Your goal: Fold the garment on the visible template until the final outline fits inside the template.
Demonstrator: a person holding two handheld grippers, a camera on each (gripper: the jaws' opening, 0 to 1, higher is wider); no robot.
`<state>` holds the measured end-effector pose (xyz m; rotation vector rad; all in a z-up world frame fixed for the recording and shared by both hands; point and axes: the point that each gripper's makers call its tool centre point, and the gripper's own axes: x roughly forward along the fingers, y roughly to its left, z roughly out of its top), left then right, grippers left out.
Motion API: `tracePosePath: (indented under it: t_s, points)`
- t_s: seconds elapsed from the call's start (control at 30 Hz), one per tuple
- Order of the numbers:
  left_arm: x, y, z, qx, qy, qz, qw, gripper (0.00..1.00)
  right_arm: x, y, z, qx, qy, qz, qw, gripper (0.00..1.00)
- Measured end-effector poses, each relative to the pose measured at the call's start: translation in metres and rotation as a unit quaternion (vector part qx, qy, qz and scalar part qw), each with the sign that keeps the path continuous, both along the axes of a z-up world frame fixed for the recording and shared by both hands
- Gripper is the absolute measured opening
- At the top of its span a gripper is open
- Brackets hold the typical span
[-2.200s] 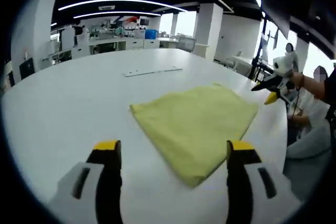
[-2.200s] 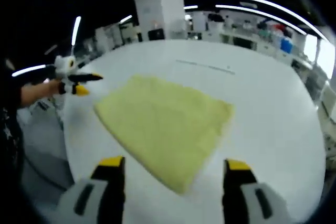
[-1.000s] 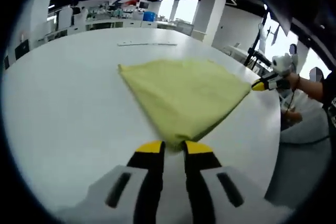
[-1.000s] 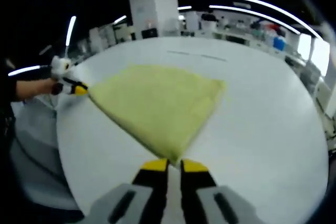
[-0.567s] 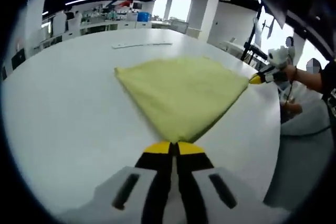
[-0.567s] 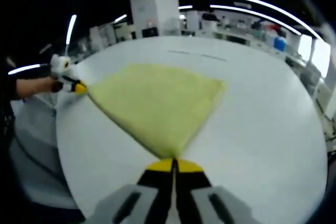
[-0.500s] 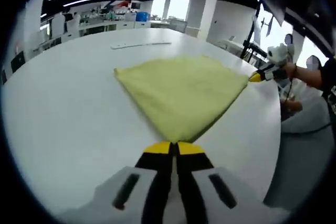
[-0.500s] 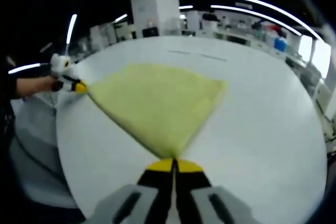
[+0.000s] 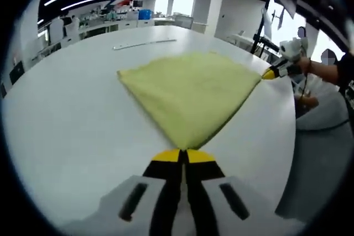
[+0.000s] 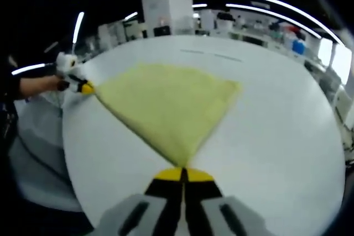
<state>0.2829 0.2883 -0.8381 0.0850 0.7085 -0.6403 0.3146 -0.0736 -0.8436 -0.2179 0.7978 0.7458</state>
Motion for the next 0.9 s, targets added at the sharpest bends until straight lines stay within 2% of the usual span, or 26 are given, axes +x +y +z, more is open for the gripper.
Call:
tracePosePath:
  t_s: [0.6, 0.9]
  points:
    - [-0.022, -0.004, -0.002, 0.012, 0.008, -0.012, 0.9998, 0.00, -0.024, -0.006, 0.002, 0.008, 0.008, -0.002, 0.9999, 0.00]
    - [-0.028, -0.006, -0.004, 0.012, 0.008, -0.015, 0.9998, 0.00, -0.032, -0.007, 0.005, -0.002, 0.006, 0.004, 1.0000, 0.00]
